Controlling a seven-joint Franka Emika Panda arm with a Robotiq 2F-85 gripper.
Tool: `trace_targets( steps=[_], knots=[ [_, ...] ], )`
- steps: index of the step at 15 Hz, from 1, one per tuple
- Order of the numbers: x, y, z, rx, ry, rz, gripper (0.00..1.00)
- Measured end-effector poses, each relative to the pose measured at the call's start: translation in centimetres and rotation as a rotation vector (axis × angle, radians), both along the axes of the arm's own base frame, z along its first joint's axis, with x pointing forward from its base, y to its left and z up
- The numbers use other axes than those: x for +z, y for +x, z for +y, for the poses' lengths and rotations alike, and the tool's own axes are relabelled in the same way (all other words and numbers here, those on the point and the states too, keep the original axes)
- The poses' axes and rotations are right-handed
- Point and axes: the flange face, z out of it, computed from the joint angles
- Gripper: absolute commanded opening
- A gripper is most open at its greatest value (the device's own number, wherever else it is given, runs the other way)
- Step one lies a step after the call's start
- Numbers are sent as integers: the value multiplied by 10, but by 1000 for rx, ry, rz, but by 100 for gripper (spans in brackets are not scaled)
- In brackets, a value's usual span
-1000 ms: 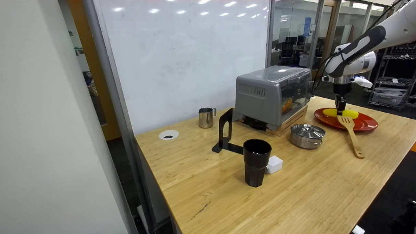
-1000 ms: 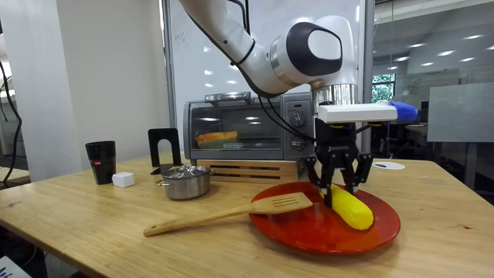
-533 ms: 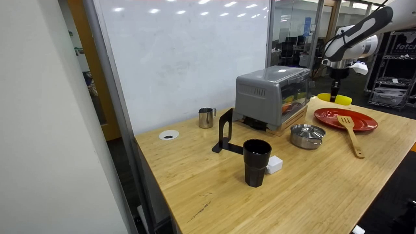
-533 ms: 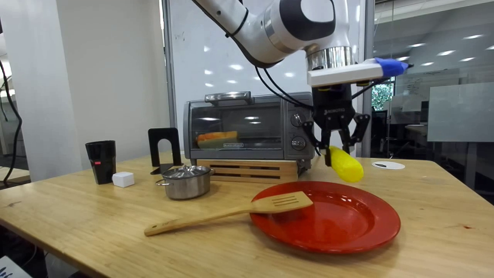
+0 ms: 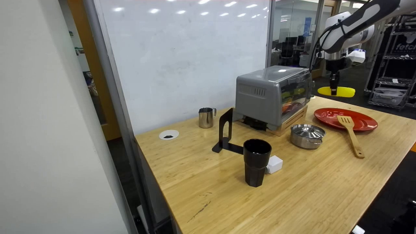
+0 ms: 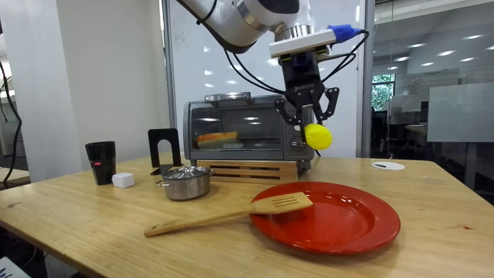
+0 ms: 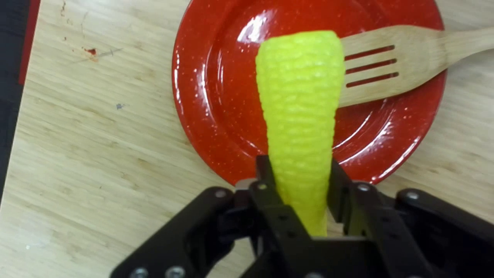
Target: Take the maize cob toy from the plate and place it on the table
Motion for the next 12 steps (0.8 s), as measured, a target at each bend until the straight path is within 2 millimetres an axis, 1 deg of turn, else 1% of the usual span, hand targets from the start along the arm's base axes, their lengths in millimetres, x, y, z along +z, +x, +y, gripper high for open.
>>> trace_targets(
  steps=[2, 7, 9, 12],
  knots=[
    [4, -8, 11, -17, -11, 54, 11],
    [12, -38, 23, -64, -9, 154, 11],
    [10, -51, 31, -69, 10, 173, 11],
    [1, -72, 49, -66, 49, 192, 11]
  ],
)
